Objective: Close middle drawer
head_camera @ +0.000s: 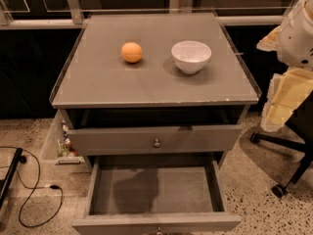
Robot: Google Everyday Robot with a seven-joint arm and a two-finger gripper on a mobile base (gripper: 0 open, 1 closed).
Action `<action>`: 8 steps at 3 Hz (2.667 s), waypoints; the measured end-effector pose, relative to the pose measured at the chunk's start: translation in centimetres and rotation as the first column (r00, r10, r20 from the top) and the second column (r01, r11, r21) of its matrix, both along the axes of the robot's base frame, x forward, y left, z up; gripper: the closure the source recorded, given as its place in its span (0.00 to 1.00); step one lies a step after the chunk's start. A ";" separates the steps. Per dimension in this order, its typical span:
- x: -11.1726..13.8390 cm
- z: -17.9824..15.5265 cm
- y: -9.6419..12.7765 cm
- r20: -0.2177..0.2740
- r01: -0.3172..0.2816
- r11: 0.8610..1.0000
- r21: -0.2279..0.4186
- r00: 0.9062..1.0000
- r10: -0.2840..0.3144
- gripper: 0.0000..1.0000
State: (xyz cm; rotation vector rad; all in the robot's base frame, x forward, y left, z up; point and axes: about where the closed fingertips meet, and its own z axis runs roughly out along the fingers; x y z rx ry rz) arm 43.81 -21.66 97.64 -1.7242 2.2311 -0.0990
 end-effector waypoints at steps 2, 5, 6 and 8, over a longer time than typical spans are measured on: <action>-2.0 -2.8 1.0 -0.002 -0.039 0.998 0.046 0.999 0.040 0.00; -9.0 -19.1 0.8 -0.098 -0.055 0.992 0.111 0.993 0.066 0.00; -10.7 -24.5 0.9 -0.154 -0.053 0.994 0.092 0.986 0.066 0.00; -11.3 -26.1 1.1 -0.186 -0.057 0.992 0.113 0.979 0.077 0.00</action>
Offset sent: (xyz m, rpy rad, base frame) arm -0.0533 0.0151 -0.1052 0.0947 0.1035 0.0756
